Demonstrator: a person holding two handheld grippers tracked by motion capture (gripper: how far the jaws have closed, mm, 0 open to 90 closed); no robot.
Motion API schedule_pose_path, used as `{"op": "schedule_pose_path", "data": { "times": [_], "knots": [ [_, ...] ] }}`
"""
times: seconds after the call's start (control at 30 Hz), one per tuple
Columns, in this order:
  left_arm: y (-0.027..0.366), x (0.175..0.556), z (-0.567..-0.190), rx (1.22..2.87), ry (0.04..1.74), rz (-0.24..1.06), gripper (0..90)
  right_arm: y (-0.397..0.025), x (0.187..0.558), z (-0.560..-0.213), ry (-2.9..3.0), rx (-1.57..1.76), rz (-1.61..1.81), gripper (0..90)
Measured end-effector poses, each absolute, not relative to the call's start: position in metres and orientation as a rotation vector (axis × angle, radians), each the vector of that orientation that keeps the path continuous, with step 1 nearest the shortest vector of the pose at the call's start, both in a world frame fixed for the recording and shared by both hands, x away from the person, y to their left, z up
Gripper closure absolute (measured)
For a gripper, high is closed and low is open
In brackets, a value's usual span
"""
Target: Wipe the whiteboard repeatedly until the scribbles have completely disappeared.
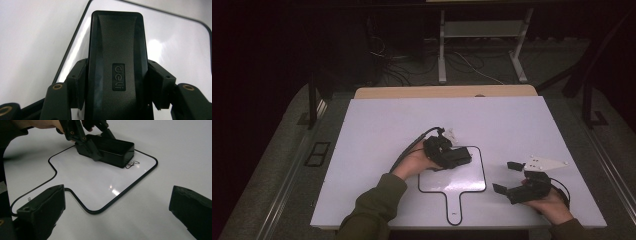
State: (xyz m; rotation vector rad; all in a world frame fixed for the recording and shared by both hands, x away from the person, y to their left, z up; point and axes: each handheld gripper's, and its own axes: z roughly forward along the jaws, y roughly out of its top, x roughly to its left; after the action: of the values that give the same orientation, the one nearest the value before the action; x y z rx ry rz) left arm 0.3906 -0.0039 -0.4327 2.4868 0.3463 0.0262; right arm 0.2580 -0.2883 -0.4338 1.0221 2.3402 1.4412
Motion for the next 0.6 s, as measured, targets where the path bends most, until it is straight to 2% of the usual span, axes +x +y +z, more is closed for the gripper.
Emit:
{"op": "schedule_pose_path", "data": {
  "times": [0.6],
  "knots": [
    [-0.046, 0.404, -0.432, 2.509, 0.299, 0.034, 39.4, -0.289, 0.258, -0.434, 2.344, 1.019, 1.444, 0.0]
  ]
}}
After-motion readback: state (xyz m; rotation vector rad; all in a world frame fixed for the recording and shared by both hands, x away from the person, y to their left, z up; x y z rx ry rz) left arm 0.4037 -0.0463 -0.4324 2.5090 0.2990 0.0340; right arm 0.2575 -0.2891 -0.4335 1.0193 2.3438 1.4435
